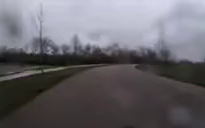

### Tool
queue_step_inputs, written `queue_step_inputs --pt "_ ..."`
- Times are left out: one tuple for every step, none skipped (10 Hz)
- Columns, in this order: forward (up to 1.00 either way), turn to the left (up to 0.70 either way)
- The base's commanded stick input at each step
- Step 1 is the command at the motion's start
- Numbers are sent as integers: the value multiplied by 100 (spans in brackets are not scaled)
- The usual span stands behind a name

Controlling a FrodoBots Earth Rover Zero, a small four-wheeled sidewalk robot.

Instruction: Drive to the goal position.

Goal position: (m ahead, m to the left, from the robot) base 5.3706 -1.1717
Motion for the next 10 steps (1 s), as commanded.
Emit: queue_step_inputs --pt "70 0" --pt "70 0" --pt "70 0" --pt "70 0" --pt "70 0" --pt "70 0" --pt "70 0" --pt "70 0" --pt "70 0" --pt "70 0"
